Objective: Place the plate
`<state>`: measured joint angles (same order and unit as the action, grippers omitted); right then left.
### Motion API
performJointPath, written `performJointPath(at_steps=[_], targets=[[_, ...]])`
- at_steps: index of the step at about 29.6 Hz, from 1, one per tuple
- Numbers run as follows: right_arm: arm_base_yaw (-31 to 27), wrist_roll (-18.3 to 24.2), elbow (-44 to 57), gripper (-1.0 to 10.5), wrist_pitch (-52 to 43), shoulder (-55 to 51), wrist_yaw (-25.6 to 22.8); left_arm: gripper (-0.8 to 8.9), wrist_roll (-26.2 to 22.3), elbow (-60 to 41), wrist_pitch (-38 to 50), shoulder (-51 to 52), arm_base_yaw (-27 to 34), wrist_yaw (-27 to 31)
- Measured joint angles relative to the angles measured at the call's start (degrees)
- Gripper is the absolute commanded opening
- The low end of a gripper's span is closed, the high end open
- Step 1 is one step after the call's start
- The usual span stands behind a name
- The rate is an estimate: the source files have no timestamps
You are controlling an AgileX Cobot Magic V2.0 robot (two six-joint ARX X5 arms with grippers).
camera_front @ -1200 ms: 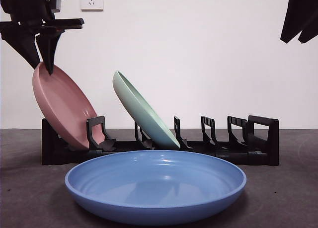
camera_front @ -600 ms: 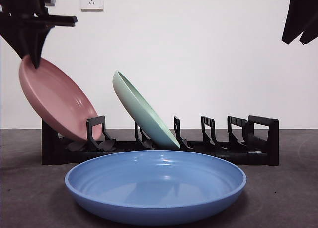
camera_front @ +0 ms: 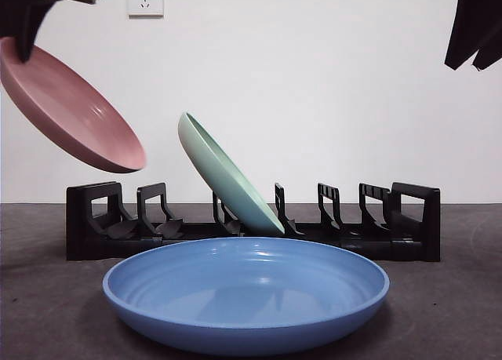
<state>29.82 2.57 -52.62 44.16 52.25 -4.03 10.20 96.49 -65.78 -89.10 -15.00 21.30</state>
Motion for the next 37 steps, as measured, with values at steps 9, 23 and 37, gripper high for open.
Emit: performJointPath(at_steps=[9,23,37], targets=[[0.0,0.0,0.0,2.2,0.22,0.0,0.0,0.16,-0.15,-0.31,-3.52,6.67,0.13,-0.98],[0.0,0.2,0.0,2.2,0.2,0.0,0.0,0.16,2.03,-23.34,-2.03,30.08,0.11,-12.46],[0.0,0.2,0.0,2.2,0.15,0.0,1.22,0.15,17.35,-50.03,3.17,49.44,-3.37,-29.9]])
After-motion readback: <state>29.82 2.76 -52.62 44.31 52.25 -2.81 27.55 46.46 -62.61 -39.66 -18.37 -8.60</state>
